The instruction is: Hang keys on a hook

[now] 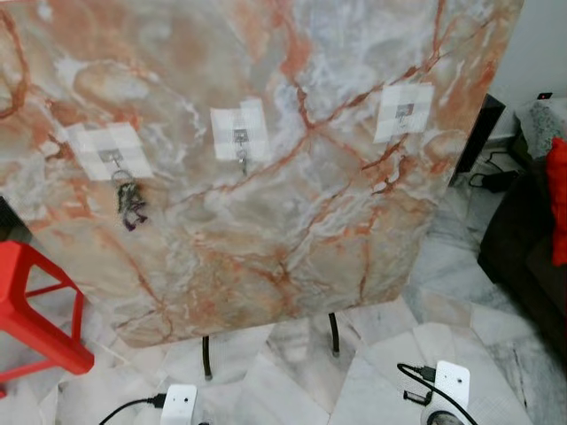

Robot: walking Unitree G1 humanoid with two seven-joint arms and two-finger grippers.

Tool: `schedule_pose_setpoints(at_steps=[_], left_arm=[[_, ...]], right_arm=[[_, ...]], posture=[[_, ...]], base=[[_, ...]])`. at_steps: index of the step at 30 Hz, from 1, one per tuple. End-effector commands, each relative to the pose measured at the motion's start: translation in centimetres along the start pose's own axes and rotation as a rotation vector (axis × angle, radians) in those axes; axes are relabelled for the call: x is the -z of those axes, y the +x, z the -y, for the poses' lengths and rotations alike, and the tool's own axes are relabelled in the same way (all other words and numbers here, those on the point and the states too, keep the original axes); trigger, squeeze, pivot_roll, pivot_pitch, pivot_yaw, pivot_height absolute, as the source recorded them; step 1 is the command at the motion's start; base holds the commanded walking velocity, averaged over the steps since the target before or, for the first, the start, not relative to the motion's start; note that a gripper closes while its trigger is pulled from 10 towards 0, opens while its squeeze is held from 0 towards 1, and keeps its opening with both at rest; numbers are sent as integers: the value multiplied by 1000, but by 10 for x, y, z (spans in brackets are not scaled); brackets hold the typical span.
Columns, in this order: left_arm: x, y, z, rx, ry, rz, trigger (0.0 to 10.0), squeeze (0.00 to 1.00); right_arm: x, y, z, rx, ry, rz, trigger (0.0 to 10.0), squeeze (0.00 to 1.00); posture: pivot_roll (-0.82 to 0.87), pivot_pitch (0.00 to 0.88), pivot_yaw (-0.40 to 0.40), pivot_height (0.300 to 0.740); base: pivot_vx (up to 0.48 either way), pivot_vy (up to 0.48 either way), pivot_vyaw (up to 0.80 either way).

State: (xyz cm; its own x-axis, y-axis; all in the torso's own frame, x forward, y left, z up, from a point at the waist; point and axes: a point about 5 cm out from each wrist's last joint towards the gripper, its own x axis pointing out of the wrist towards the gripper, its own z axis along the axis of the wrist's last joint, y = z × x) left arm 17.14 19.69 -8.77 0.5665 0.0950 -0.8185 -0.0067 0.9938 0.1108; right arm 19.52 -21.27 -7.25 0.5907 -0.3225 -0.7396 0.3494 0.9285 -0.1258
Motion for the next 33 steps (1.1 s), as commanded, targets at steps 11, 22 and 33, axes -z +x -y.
schedule_pose_setpoints(at_steps=[11,22,33], left_arm=[[7,-1,-2,4,8,-29,10000,0],[7,-1,-2,7,5,-32,10000,0],[7,-1,-2,8,3,-32,10000,0]], right_arm=[[-22,2,-6,4,11,90,10000,0],[24,-6,-16,-111,-200,-98,10000,0],[29,-7,-14,-130,-266,-117,10000,0]], posture=[[-133,0,21,740],[-127,0,18,740],[-130,0,21,740]], base=[[0,0,0],[0,0,0],[110,0,0]])
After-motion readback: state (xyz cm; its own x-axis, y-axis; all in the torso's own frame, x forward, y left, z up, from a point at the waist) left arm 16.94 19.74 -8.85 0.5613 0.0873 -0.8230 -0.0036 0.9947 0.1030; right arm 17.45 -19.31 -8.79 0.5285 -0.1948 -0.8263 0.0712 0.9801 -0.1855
